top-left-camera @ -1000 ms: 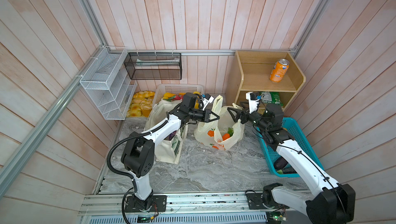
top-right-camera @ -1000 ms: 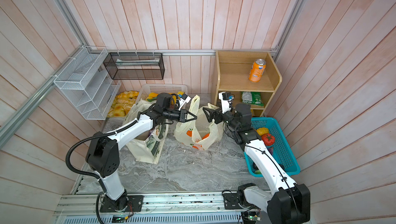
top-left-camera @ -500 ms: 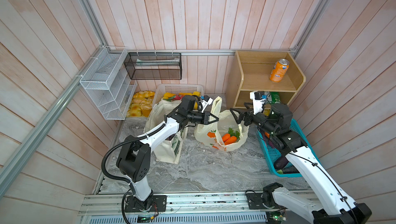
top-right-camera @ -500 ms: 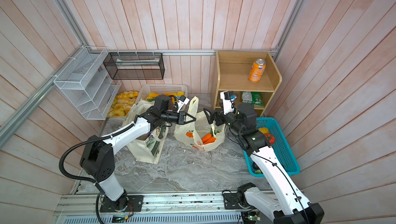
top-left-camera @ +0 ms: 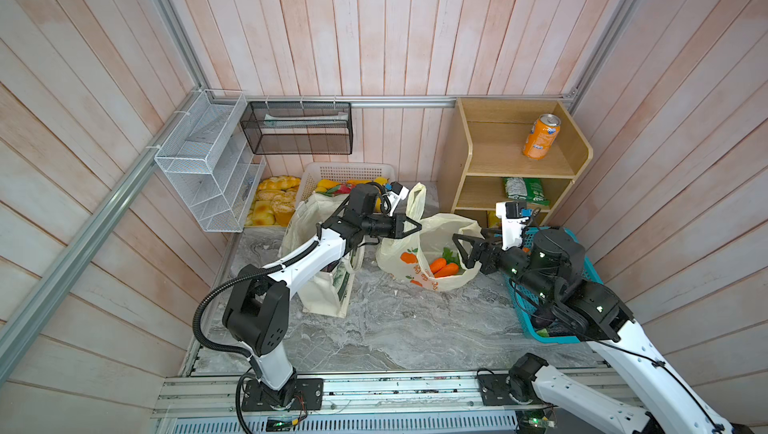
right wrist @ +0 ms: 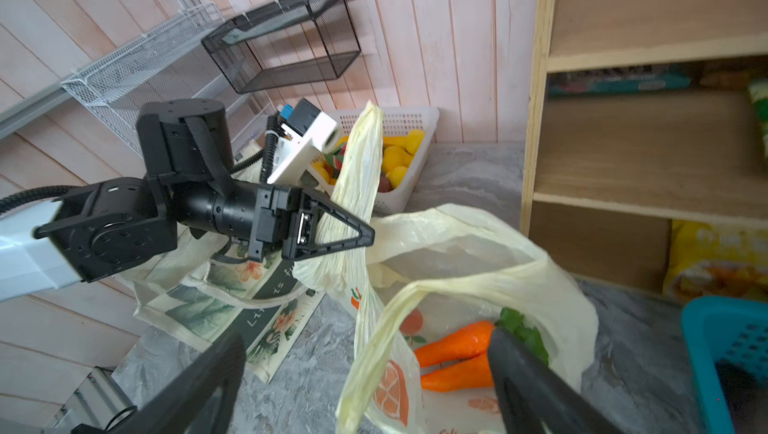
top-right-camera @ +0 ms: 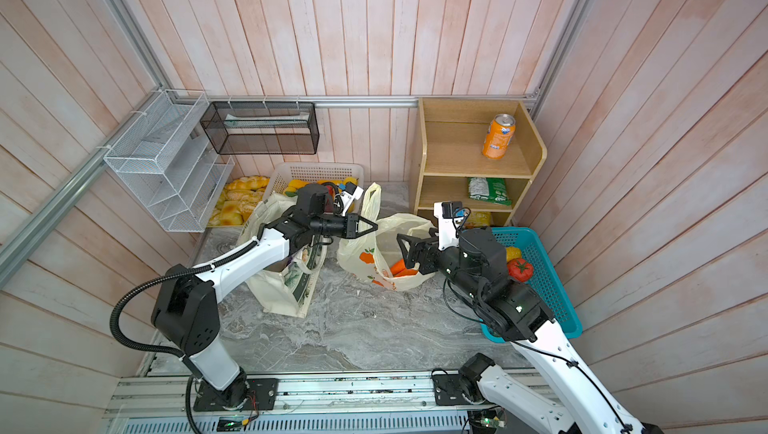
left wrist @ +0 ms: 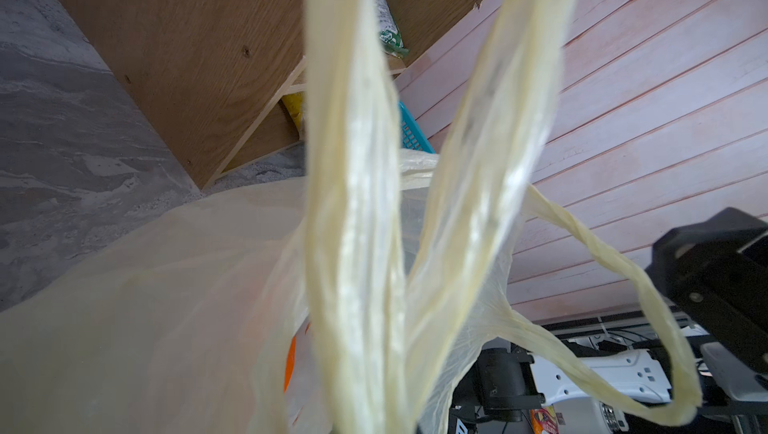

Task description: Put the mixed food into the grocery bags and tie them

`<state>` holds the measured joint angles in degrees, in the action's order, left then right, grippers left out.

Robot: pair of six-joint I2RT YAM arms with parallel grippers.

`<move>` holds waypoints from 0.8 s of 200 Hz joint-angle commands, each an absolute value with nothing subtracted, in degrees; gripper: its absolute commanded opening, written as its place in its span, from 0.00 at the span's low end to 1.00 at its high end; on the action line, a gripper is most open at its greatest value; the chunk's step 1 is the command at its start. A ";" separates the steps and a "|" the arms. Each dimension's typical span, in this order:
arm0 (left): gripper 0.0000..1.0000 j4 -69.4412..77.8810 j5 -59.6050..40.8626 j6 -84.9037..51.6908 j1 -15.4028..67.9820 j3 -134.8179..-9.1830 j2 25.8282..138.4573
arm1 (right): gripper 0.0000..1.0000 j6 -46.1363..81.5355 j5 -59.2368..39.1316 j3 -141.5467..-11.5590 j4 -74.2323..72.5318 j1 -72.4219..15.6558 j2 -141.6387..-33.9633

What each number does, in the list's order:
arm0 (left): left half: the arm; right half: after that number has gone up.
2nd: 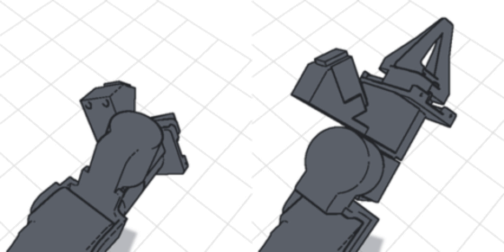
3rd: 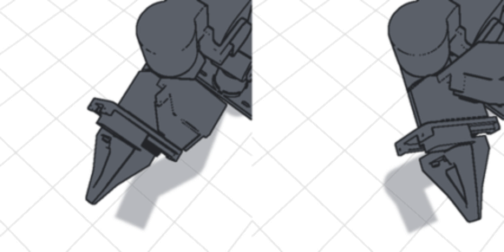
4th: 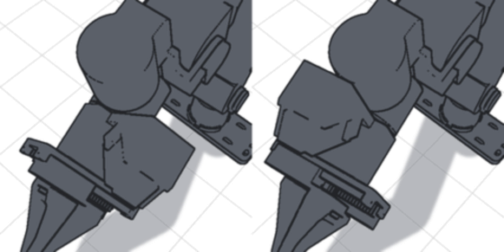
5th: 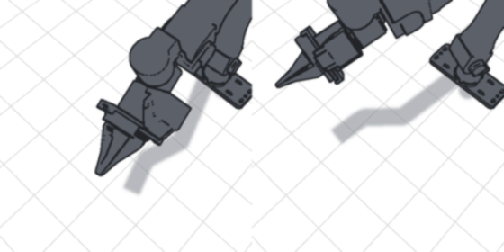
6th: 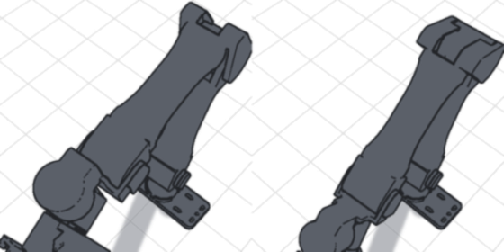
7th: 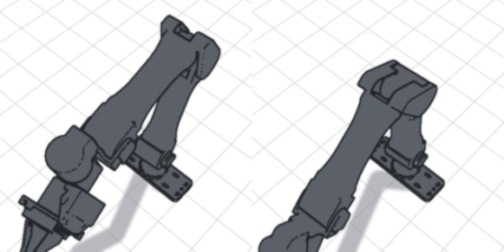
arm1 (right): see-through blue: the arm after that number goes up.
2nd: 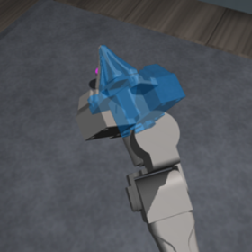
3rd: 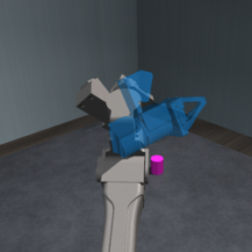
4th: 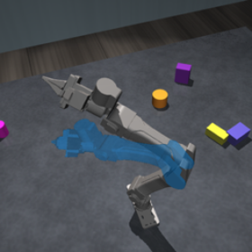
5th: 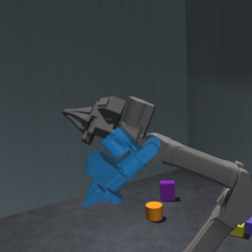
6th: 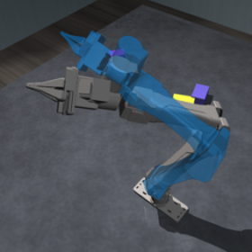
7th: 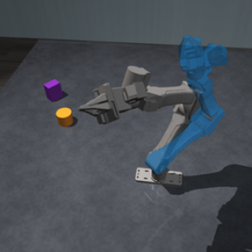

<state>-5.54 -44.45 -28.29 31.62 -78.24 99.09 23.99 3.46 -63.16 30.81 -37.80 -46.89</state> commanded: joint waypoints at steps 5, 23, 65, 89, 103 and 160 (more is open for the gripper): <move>0.00 -4.70 -43.85 -27.80 31.64 -77.31 96.98 | 0.79 28.36 6.68 -62.73 36.53 -39.15 -46.07; 0.00 -4.66 -43.93 -27.77 31.64 -77.38 96.97 | 0.75 29.08 5.57 -62.17 36.82 -39.70 -46.01; 0.00 -4.66 -43.99 -27.78 31.63 -77.84 96.86 | 0.71 29.62 5.72 -61.09 36.02 -42.07 -47.68; 0.00 -4.87 -43.95 -27.78 31.55 -78.08 96.85 | 0.54 29.54 6.22 -61.25 36.19 -43.01 -48.94; 0.00 -4.79 -43.92 -27.70 31.61 -78.09 96.76 | 0.22 29.37 7.01 -62.26 36.96 -43.40 -49.54; 0.00 -9.75 -25.97 -26.59 35.03 -77.18 93.32 | 0.00 24.53 6.82 -78.38 42.84 -43.51 -55.45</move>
